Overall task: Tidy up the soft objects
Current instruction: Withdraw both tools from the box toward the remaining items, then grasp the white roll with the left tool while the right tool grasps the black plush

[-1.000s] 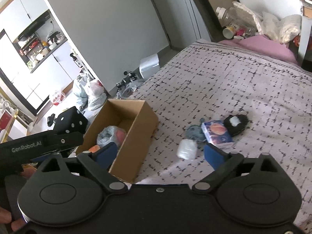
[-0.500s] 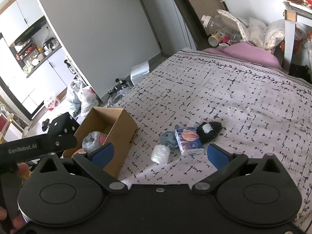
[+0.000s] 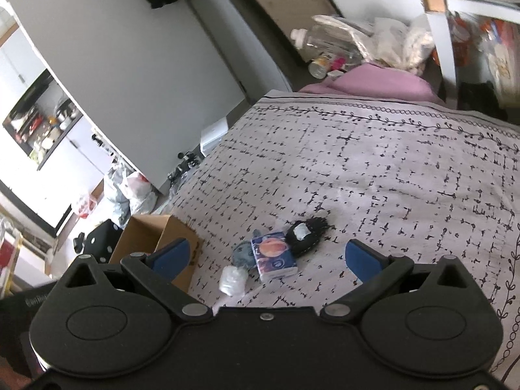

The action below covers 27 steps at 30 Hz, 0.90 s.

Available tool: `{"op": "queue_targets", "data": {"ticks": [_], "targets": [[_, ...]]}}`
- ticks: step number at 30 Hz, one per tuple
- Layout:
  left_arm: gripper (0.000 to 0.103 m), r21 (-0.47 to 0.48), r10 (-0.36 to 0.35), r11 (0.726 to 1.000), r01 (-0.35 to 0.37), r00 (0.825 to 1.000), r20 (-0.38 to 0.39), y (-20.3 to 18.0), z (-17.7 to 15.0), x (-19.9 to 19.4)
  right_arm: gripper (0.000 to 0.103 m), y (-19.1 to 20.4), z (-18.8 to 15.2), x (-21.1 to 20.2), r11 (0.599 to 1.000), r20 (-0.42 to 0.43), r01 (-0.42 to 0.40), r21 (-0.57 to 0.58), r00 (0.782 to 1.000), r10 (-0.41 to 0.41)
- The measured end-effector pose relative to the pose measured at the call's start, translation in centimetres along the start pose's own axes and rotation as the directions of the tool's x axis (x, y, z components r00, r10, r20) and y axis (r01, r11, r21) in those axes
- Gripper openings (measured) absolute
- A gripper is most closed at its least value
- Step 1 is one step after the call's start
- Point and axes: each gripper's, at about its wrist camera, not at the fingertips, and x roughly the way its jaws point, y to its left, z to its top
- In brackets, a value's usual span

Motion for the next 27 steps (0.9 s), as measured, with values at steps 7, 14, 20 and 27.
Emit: {"op": "queue_targets", "data": {"ticks": [7, 14, 20, 27], "targets": [[0.102, 0.006, 0.014, 1.000, -0.014, 1.000, -0.004, -1.7, 0.0, 1.7, 0.103, -0.8, 1.5, 1.6, 0.998, -0.044, -0.003, 0.056, 0.999, 0.006], [0.100, -0.021, 0.001, 1.000, -0.002, 1.000, -0.027, -2.1, 0.0, 4.2, 0.090, -2.4, 0.6, 4.8, 0.994, -0.047, -0.006, 0.105, 0.999, 0.011], [0.096, -0.047, 0.004, 0.999, -0.006, 0.999, -0.051, -2.2, -0.6, 7.2, 0.085, -2.5, 0.3, 7.4, 0.996, -0.074, 0.011, 0.086, 0.997, -0.004], [0.086, -0.057, 0.002, 0.998, -0.009, 0.993, -0.119, -2.9, -1.5, 11.3, 0.080, -3.8, 0.2, 10.8, 0.993, -0.133, 0.043, 0.114, 0.991, -0.028]]}}
